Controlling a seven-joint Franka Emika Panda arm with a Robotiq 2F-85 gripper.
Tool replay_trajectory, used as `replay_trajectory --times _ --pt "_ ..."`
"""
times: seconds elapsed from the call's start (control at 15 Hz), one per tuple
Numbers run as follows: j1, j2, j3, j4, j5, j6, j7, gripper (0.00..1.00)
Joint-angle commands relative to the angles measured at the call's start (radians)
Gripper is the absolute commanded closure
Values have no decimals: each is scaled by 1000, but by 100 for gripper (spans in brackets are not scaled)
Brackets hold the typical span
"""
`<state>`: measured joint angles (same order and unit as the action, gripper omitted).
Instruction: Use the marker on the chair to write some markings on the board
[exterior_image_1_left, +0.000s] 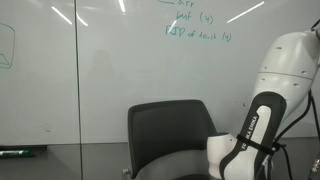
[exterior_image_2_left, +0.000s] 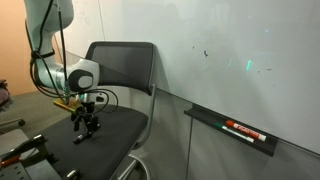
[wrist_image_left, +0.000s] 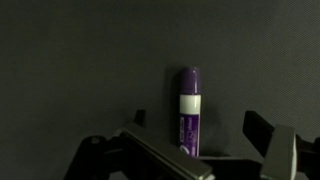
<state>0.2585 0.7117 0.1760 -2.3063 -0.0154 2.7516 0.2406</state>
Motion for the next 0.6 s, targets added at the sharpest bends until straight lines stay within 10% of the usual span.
replay_trajectory --times 0.0,0.53 --pt "5 32 20 18 27 -3 -50 0" --pt "73 23 -15 -2 -10 55 -51 71"
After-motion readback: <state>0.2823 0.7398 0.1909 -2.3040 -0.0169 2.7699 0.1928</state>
